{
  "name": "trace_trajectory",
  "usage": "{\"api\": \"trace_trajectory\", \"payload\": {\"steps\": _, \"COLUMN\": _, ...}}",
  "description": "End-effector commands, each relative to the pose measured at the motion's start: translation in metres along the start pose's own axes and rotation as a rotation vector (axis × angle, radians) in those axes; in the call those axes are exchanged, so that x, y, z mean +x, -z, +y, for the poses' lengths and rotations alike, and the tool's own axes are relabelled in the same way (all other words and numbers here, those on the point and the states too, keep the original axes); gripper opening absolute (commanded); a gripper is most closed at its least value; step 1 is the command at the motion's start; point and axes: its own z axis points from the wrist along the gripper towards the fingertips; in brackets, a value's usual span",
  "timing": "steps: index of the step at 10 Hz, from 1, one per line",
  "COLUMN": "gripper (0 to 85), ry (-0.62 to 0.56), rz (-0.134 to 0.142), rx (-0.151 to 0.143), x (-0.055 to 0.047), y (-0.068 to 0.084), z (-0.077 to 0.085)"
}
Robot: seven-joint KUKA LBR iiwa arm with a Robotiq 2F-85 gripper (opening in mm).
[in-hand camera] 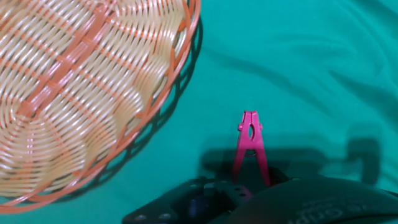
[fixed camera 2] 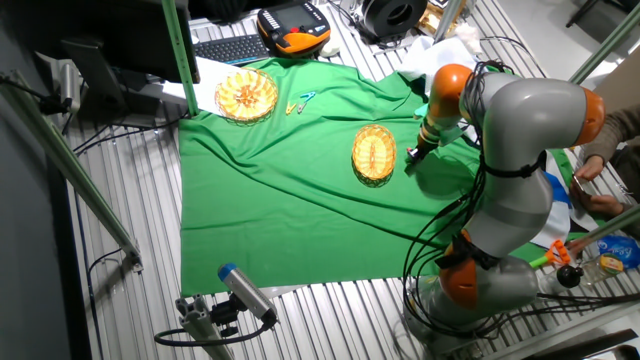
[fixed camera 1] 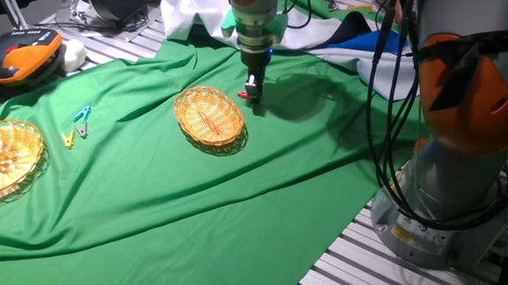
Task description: Use a clamp
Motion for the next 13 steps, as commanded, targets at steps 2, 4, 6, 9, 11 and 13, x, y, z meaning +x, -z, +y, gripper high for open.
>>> {"api": "trace_trajectory", "payload": {"steps": 2, "gripper": 0.0, "ry": 0.017, "rz": 0.0, "rx": -0.01, "x": -0.001, "y": 0.001, "z": 0.001}}
{"api": "trace_trajectory", "payload": {"steps": 4, "gripper": 0.0, "ry": 0.02, "rz": 0.007, "rx": -0.047, "x": -0.002, "y": 0.002, "z": 0.002}}
{"api": "trace_trajectory", "payload": {"steps": 6, "gripper": 0.0, "ry": -0.01, "rz": 0.027, "rx": -0.111, "x": -0.005, "y": 0.008, "z": 0.005}}
{"api": "trace_trajectory", "payload": {"steps": 9, "gripper": 0.0, "ry": -0.05, "rz": 0.077, "rx": -0.199, "x": -0.007, "y": 0.018, "z": 0.011}}
{"api": "trace_trajectory", "payload": {"steps": 11, "gripper": 0.0, "ry": -0.063, "rz": 0.11, "rx": -0.207, "x": -0.009, "y": 0.026, "z": 0.016}}
{"api": "trace_trajectory", "payload": {"steps": 13, "gripper": 0.0, "ry": -0.08, "rz": 0.129, "rx": -0.22, "x": -0.009, "y": 0.033, "z": 0.02}}
